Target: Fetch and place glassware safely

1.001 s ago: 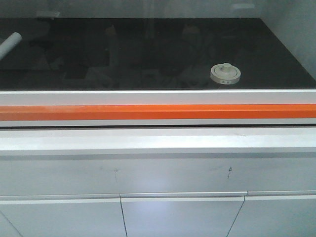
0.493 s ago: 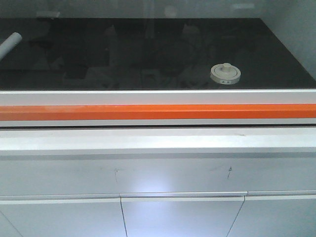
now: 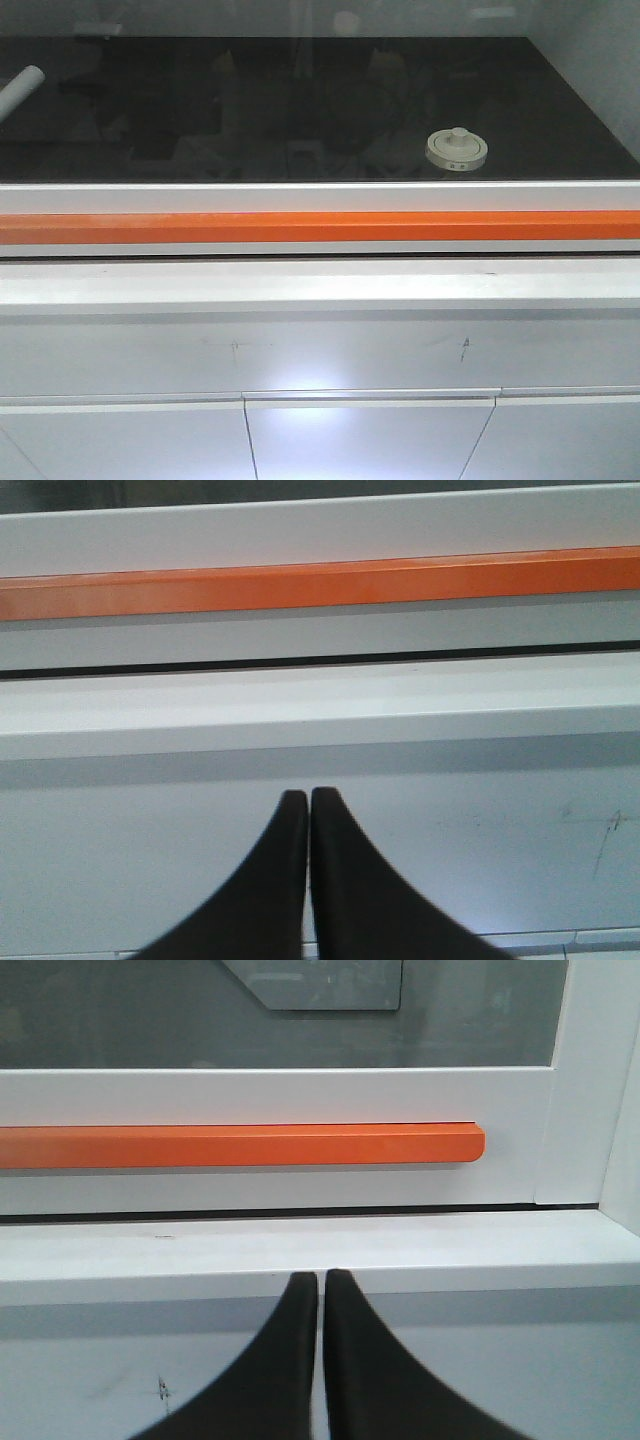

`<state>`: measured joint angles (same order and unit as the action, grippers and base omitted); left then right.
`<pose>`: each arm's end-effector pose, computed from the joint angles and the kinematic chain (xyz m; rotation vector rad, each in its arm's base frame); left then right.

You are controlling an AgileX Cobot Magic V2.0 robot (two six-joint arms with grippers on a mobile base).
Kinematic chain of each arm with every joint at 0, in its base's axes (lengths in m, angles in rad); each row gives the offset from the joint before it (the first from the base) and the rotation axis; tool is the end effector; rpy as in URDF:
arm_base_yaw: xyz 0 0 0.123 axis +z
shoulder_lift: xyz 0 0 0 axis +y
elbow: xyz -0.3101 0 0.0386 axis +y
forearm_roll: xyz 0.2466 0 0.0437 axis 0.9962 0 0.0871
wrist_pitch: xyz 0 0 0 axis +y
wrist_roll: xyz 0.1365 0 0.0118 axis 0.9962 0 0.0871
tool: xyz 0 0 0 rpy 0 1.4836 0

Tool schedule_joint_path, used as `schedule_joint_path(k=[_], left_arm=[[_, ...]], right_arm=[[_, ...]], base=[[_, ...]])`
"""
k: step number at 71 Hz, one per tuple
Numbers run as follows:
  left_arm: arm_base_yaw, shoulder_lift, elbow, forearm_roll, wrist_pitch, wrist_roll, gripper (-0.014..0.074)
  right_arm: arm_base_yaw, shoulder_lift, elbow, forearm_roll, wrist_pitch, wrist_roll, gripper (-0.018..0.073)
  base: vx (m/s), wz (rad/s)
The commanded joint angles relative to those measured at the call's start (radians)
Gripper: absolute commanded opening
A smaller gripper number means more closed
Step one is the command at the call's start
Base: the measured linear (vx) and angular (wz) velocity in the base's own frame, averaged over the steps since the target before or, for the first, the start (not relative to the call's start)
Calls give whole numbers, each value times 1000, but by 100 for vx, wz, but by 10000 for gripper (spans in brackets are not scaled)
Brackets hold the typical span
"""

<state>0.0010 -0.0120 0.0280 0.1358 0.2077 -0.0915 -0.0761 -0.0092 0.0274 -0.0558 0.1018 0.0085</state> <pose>0.0724 0.0039 0.1791 0.0137 1.7056 0.0554 0.0736 -0.0064 0.1933 0.0277 1.6041 -0.1001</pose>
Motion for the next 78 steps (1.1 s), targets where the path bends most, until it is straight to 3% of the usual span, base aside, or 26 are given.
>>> schedule_joint_path(k=[1, 28, 37, 45, 51, 58, 65, 78], left_arm=[[-5, -12, 28, -7, -68, -7, -7], [-5, -12, 26, -7, -139, -7, -7], [-5, -12, 25, -7, -261, -8, -7], [-5, -12, 17, -8, -444, -11, -7], [-5, -9, -12, -62, -559, -66, -7], [-5, 28, -124, -136, -516, -78, -7], [-5, 118, -279, -130, -447, -58, -7], [-5, 396, -521, -103, -421, 64, -7]], right_arm=[[1, -13, 19, -5, -66, 1, -3], [1, -13, 18, -14, -127, -2, -3], [1, -13, 18, 14, -144, 12, -3], [1, -13, 11, 41, -251, 12, -3], [1, -11, -32, 56, -302, 12, -3], [1, 20, -148, 56, -244, 11, -3], [1, 97, -297, 56, -175, 8, -3], [1, 340, -532, 56, -152, 5, -3]], base=[[0, 0], [0, 0], [0, 0], [0, 0], [0, 0], [0, 0], [0, 0], [0, 0]])
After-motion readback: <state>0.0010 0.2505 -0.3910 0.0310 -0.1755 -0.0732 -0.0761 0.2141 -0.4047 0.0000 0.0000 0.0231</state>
